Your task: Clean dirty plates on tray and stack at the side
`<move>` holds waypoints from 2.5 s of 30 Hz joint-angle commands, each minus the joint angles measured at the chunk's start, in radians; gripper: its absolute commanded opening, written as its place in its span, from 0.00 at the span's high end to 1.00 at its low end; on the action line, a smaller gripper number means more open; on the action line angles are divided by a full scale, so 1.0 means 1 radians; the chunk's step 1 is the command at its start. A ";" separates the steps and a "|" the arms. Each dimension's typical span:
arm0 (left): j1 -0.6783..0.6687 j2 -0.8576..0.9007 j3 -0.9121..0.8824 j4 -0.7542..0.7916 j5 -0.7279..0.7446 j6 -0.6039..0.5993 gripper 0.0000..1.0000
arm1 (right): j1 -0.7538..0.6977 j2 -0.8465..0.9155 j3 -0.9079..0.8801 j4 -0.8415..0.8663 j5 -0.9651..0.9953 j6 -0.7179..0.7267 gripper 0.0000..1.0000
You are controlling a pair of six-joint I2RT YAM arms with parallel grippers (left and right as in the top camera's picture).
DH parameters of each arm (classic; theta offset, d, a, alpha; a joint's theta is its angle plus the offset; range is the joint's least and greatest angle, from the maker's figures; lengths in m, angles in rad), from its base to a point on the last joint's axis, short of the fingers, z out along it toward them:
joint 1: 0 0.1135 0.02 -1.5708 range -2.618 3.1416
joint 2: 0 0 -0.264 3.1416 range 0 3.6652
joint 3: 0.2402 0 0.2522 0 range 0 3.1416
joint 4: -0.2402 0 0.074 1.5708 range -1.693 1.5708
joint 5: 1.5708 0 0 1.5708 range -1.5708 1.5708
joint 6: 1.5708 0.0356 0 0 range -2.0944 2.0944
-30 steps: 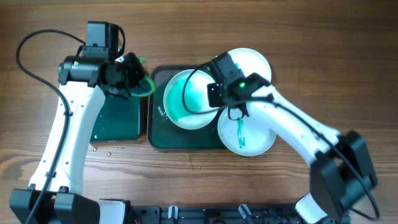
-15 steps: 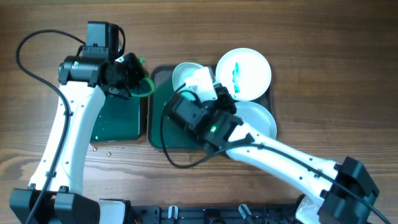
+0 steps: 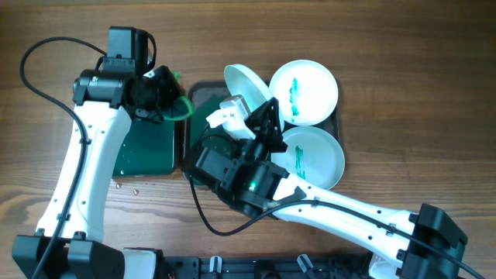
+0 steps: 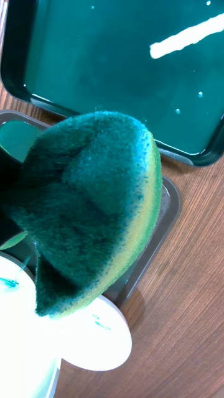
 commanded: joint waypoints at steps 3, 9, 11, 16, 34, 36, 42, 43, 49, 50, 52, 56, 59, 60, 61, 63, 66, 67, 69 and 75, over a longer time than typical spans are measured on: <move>0.005 0.006 -0.002 0.003 -0.011 0.008 0.96 | 0.001 -0.019 0.020 0.011 0.044 -0.009 0.96; 0.005 0.006 -0.002 0.003 -0.011 0.004 0.96 | 0.000 -0.019 0.020 0.002 -0.009 -0.010 0.96; 0.005 0.006 -0.002 0.003 -0.011 0.004 0.96 | -0.005 -0.019 0.020 -0.003 -0.084 -0.008 0.96; 0.005 0.006 -0.012 0.003 -0.014 0.005 0.96 | -0.059 -0.019 0.020 -0.080 -0.324 0.177 0.96; -0.041 0.008 -0.061 0.007 -0.032 0.004 0.96 | -0.933 -0.246 0.020 -0.219 -1.685 0.275 0.96; -0.063 0.008 -0.061 0.007 -0.032 0.004 0.96 | -1.071 -0.246 0.020 -0.254 -1.711 0.268 0.96; -0.103 0.008 -0.061 0.006 -0.040 0.005 0.96 | -1.421 -0.245 -0.049 -0.297 -1.691 0.243 0.96; -0.106 0.008 -0.062 0.003 -0.040 0.005 0.96 | -1.455 -0.245 -0.079 -0.285 -1.669 0.243 0.95; -0.109 0.008 -0.062 0.000 -0.048 0.005 0.96 | -1.493 -0.245 -0.300 -0.091 -1.487 0.311 0.96; -0.109 0.008 -0.062 -0.001 -0.048 0.005 0.96 | -1.493 -0.244 -0.331 -0.052 -1.474 0.325 0.96; -0.109 0.008 -0.062 -0.001 -0.048 0.005 0.96 | -1.493 -0.238 -0.370 -0.007 -1.462 0.325 0.96; -0.109 0.008 -0.062 -0.001 -0.047 0.005 0.96 | -1.493 -0.160 -0.417 0.057 -1.417 0.349 0.96; -0.109 0.008 -0.062 -0.001 -0.048 0.005 0.96 | -1.493 -0.043 -0.417 0.110 -1.419 0.347 0.96; -0.109 0.008 -0.062 -0.001 -0.047 0.005 0.96 | -1.493 -0.017 -0.417 0.120 -1.420 0.348 0.96; -0.109 0.008 -0.062 -0.001 -0.048 0.005 0.96 | -1.493 0.012 -0.417 0.126 -1.423 0.348 0.96; -0.109 0.008 -0.062 -0.002 -0.047 0.005 0.96 | -1.493 0.028 -0.417 0.119 -1.439 0.340 0.85; -0.109 0.008 -0.062 0.000 -0.048 0.005 0.96 | -1.493 0.005 -0.383 0.040 -1.517 0.311 0.55; -0.109 0.008 -0.062 0.000 -0.048 0.005 0.96 | -1.493 -0.013 -0.348 -0.023 -1.563 0.294 0.54; -0.109 0.008 -0.062 0.000 -0.047 0.005 0.96 | -1.493 -0.044 -0.289 -0.122 -1.668 0.259 0.53; -0.109 0.008 -0.062 0.000 -0.048 0.005 0.96 | -1.445 -0.095 -0.241 -0.333 -1.970 0.072 0.54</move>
